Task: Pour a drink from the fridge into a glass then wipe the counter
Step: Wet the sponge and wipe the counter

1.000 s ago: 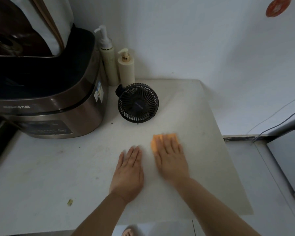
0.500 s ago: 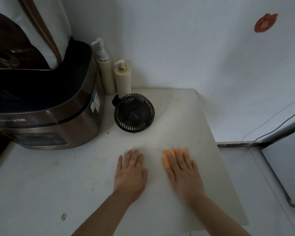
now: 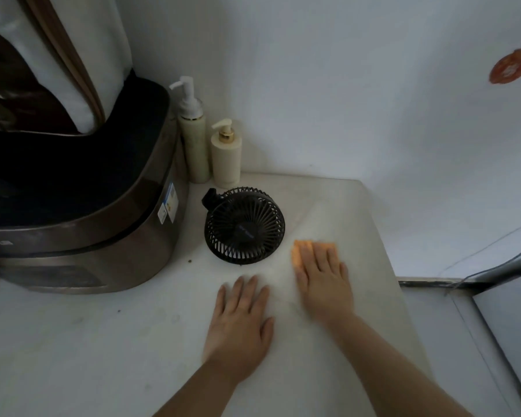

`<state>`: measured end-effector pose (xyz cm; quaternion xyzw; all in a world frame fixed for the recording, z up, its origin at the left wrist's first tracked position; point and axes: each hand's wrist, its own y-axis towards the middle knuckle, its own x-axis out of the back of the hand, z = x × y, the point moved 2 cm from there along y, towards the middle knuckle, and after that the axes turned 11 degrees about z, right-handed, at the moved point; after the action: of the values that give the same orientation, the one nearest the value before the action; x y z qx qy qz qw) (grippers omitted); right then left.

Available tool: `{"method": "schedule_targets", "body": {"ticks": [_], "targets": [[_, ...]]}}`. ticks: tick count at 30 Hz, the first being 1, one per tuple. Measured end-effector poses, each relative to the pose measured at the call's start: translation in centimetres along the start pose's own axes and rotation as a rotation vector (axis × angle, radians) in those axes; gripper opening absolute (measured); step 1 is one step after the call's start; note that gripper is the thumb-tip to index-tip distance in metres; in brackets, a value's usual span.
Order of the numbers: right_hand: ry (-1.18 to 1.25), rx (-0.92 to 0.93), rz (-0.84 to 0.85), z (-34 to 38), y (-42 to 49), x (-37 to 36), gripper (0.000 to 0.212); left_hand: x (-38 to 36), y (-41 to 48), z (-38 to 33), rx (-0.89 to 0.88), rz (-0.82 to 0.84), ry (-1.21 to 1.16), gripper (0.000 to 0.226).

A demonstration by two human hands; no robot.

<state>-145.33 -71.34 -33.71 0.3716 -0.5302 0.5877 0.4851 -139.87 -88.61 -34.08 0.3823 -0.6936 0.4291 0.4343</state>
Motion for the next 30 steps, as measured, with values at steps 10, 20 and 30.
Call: {"method": "schedule_targets", "body": {"ticks": [10,20,30], "targets": [[0.051,0.009,0.009,1.0,10.3,2.4,0.052,-1.4,0.7,0.3,-0.052,-0.154,0.010,0.055],[0.090,-0.022,0.074,1.8,13.8,3.6,0.054,-1.4,0.8,0.3,-0.055,-0.175,0.009,0.056],[0.065,0.028,0.060,2.3,5.3,4.0,0.052,-0.4,0.3,0.0,-0.004,0.001,0.057,0.053]]}}
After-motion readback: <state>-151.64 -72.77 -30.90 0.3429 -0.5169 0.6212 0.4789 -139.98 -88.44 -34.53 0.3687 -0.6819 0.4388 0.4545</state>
